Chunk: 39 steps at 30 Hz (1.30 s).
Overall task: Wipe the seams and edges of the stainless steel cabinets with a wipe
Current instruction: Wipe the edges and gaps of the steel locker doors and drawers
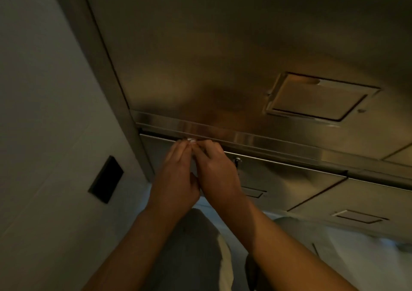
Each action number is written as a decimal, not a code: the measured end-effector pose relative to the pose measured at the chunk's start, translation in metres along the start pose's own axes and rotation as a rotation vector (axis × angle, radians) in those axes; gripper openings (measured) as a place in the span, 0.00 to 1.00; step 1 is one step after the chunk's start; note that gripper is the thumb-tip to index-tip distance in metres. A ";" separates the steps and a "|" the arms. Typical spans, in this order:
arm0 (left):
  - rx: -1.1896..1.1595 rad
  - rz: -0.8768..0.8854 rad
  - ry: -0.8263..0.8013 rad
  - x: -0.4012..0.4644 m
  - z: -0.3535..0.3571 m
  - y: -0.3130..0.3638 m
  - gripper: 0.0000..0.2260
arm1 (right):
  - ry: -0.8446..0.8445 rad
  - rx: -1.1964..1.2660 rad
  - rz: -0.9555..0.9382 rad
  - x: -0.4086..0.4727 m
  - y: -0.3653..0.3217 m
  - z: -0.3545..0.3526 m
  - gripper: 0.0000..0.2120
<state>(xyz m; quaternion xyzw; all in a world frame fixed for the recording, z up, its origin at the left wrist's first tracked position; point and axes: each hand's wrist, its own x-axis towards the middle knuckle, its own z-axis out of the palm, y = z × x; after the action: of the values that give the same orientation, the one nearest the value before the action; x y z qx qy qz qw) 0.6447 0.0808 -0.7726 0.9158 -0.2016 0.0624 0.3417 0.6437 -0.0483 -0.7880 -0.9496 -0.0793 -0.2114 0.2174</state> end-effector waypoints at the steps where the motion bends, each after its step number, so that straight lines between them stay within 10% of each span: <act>1: 0.002 0.007 -0.007 0.000 0.005 0.006 0.35 | 0.006 0.010 0.018 -0.003 0.008 -0.005 0.13; 16: 0.178 -0.004 -0.145 0.002 0.023 0.054 0.50 | 0.020 0.044 0.015 -0.020 0.033 -0.034 0.16; 39: 0.164 0.427 -0.216 -0.003 0.141 0.187 0.34 | 0.226 -0.155 0.335 -0.118 0.153 -0.139 0.17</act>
<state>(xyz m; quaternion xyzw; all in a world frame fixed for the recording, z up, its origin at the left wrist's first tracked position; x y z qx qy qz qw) 0.5617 -0.1385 -0.7680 0.8785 -0.4201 0.0513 0.2216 0.5235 -0.2538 -0.7837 -0.9336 0.1211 -0.2828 0.1835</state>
